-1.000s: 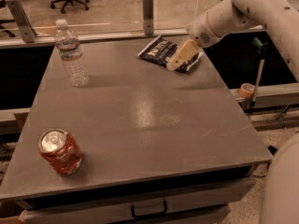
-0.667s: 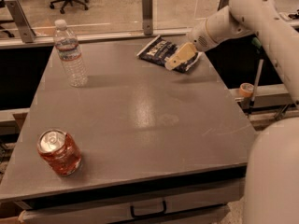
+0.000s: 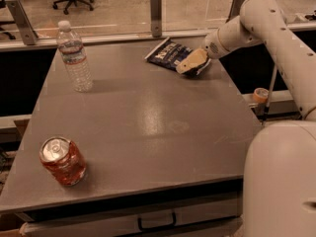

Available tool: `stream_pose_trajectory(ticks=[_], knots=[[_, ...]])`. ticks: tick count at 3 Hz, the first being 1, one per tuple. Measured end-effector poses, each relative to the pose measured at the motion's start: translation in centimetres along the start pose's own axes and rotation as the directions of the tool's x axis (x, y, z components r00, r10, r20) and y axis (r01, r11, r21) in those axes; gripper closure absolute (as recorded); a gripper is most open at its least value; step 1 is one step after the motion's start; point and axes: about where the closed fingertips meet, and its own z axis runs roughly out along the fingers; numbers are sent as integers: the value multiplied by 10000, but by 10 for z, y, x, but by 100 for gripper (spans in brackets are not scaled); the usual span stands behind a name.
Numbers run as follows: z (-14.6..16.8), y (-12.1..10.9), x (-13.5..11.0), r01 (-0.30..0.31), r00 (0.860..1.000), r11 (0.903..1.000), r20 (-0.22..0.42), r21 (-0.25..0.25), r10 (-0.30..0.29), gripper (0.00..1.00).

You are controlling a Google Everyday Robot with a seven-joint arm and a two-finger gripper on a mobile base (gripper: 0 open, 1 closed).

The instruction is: Pick blue chip bag

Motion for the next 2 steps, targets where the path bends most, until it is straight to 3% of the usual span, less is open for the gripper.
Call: stream_pose_trajectory(ticks=[1,2], knots=[[-3,-3,0,-97,9999,10000,32,-9,97,39],[-8,12,-11,331,9992,9988,239,-365,-322,62]])
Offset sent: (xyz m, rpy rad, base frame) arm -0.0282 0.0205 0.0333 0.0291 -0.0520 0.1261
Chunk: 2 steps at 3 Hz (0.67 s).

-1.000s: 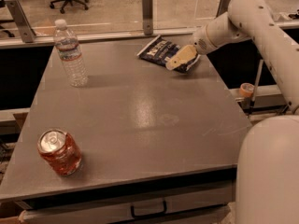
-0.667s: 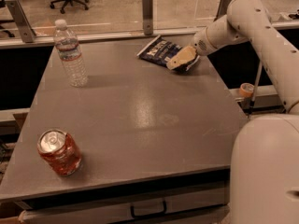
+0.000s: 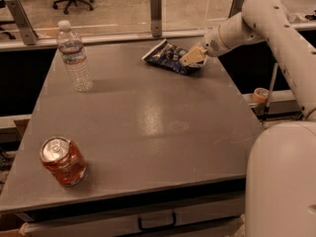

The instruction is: Pick blue chip bag

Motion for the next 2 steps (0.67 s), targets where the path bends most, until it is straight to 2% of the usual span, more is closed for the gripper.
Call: stream_pose_trajectory(ticks=[1,2], knots=[[6,35,-7,740,9972,9946,-17,-728,-743,86],[-1,73,-22,1606,9869,9772,347,-1387,-1573,100]])
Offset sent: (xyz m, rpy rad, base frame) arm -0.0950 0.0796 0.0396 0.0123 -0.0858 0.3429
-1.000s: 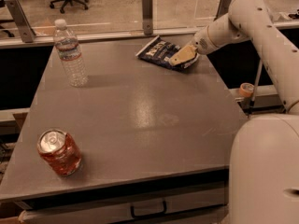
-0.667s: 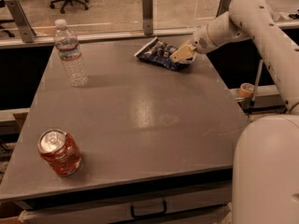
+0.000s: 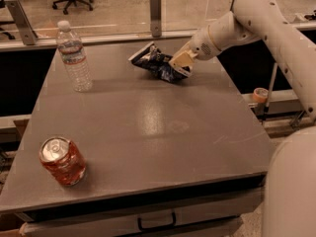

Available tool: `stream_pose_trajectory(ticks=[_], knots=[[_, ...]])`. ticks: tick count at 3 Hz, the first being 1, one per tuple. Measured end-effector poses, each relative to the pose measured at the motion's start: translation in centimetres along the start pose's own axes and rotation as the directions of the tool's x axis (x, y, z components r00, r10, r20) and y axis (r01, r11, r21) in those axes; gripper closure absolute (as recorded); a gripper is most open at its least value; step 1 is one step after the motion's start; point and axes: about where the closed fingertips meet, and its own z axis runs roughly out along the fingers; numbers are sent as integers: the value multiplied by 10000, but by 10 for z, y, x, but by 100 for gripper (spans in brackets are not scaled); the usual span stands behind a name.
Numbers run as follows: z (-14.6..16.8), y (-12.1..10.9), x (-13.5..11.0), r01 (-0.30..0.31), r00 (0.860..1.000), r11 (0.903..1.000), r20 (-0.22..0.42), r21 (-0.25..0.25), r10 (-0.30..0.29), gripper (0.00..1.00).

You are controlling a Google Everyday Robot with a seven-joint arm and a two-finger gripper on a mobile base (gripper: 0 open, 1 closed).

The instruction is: Pick blue chip bag

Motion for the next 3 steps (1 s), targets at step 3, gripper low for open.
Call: stream_pose_trajectory(ticks=[3], knots=[[-70,47,-63,2283,9638,9726,1311,440,-2322,100]])
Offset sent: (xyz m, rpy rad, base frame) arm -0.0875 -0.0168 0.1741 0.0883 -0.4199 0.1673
